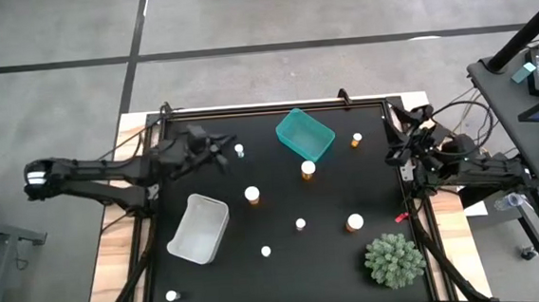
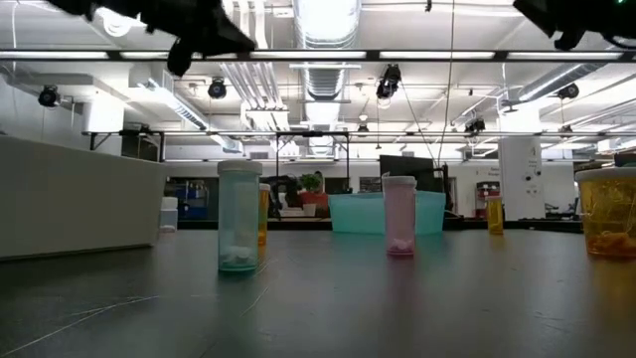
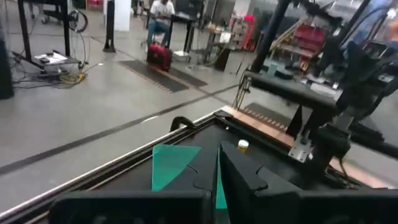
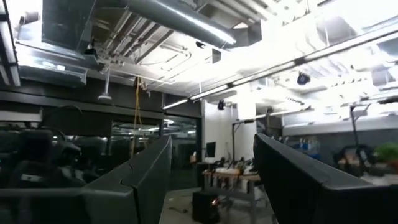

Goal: Pick and place medicine bottles into bin by pill shape (circle, oval)
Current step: Put the top blue tablet bottle into the gray bin

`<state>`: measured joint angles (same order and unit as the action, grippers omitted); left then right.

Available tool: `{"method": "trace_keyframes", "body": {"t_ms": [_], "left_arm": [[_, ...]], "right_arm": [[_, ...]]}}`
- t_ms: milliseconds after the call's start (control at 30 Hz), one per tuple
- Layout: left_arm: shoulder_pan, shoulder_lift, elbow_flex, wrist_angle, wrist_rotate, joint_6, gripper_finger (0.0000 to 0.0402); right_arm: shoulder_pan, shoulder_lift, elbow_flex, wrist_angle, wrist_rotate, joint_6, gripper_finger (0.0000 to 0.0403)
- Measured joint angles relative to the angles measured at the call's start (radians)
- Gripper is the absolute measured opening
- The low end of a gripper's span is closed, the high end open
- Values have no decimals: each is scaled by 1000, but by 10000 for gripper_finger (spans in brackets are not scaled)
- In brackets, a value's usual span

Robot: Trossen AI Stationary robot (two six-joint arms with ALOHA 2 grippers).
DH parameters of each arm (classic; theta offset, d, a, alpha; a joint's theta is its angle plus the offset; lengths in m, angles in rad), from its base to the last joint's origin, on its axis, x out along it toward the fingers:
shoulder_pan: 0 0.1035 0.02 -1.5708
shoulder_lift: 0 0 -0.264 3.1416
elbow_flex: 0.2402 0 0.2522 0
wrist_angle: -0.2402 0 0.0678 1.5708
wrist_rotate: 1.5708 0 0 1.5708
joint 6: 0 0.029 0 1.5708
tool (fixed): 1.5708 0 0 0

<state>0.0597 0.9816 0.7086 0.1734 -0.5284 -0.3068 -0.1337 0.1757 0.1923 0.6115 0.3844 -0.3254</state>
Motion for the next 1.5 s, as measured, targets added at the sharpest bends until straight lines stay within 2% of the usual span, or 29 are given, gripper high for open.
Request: {"method": "trace_keyframes", "body": {"t_ms": [167,400,600,800,933,1133,1300,1500], "left_arm": [[0,133,171,-315,52,-43,1],[17,272,364,-594,160,-33,2],[55,351,469,-712,342,73,2],[107,394,491,-715,407,120,5],[143,413,474,-716,418,137,39],[193,468,461,-718,416,226,124],[229,547,461,-743,360,369,185],[292,628,459,-786,337,498,211]], "right_arm": [[0,35,10,-14,-25,-40,219],[0,70,22,-11,-25,-61,219],[0,76,27,-12,-26,-67,219],[0,76,24,-12,-25,-76,219],[0,76,24,-12,-25,-82,219],[0,78,24,-12,-25,-93,219],[0,88,23,-11,-25,-103,219],[0,95,23,-9,-25,-115,219]]}}
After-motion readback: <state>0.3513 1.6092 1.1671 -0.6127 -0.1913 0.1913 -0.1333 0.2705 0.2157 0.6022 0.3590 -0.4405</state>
